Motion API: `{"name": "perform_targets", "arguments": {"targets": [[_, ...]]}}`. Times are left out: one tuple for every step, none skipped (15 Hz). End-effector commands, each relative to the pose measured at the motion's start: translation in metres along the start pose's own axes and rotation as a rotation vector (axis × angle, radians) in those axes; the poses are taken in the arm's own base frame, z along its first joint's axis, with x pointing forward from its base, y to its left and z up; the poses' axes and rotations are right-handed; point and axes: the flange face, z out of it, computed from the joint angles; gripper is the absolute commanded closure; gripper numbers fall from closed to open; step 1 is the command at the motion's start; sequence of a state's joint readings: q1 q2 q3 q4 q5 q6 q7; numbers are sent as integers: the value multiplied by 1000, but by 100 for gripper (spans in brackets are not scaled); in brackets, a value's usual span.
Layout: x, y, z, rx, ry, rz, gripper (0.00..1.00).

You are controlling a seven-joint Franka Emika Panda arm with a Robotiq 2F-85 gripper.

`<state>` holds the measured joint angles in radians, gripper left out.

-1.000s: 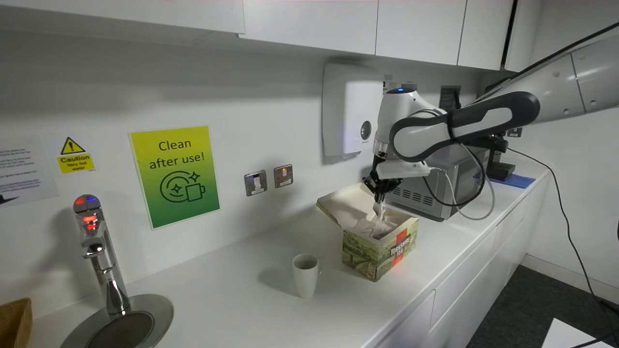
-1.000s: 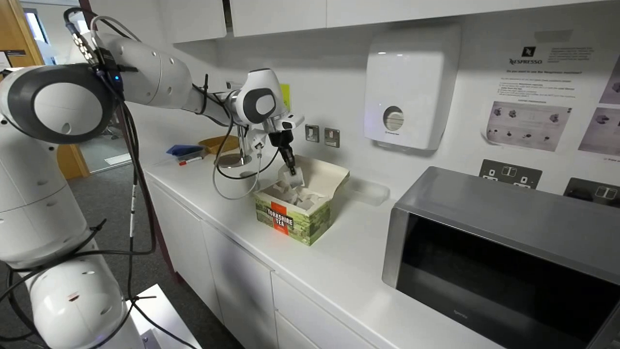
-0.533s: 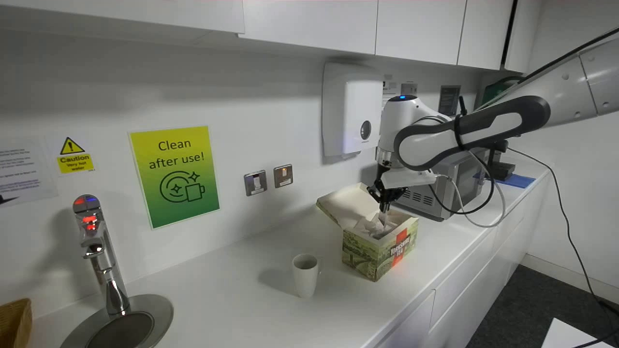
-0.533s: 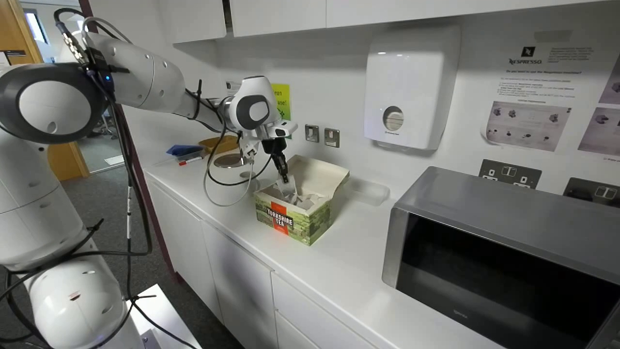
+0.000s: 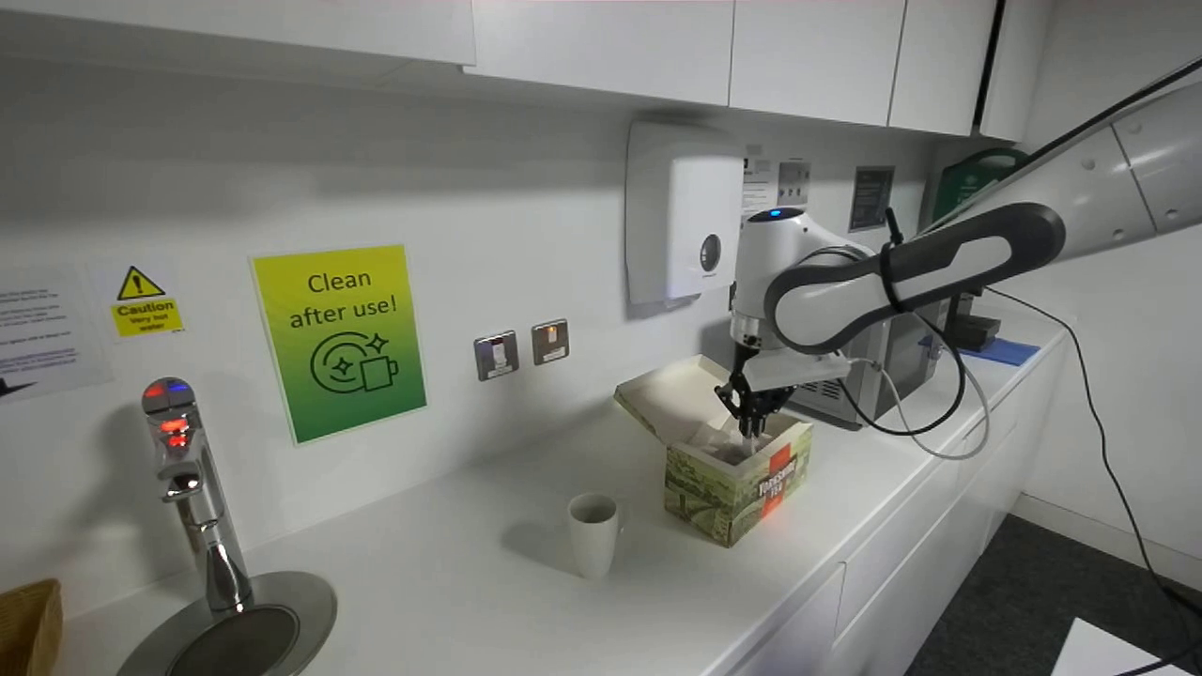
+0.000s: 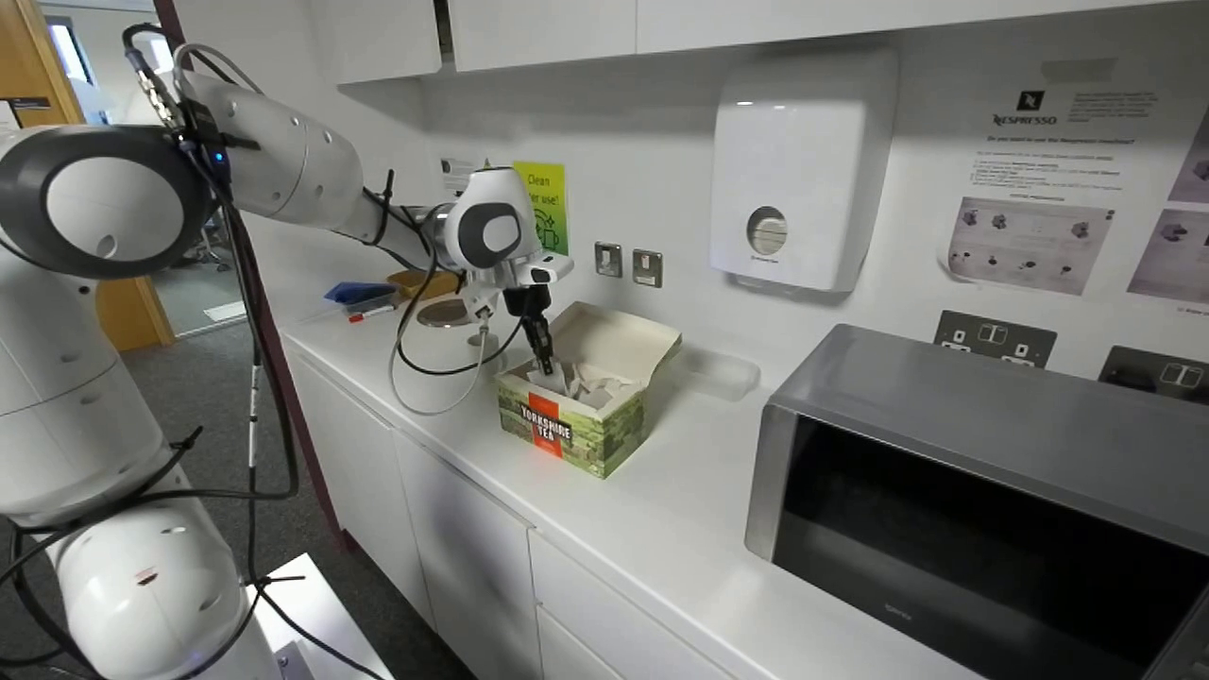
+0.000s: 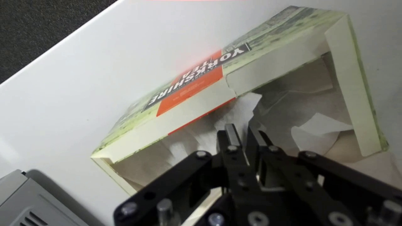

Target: Pick up the tea bag from the white mug and put it in the green box

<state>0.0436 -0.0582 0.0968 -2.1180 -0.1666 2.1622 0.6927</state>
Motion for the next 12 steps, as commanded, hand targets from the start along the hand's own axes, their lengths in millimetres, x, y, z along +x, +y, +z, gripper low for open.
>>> {"name": "perform_targets", "arguments": {"targets": [[-9, -12, -6, 11, 5, -12, 52], [-12, -17, -10, 16, 13, -22, 45], [-16, -21, -15, 22, 23, -32, 37], [-20, -26, -20, 29, 32, -42, 30], [-26, -32, -29, 43, 49, -57, 21], [-33, -36, -40, 58, 66, -74, 15], [-42, -40, -52, 81, 73, -100, 8], [-51, -44, -61, 100, 72, -119, 0], [-61, -47, -70, 118, 68, -144, 0], [-76, -49, -80, 150, 56, -177, 0], [-89, -52, -89, 169, 57, -202, 0], [-106, -53, -99, 186, 56, -239, 0]]}}
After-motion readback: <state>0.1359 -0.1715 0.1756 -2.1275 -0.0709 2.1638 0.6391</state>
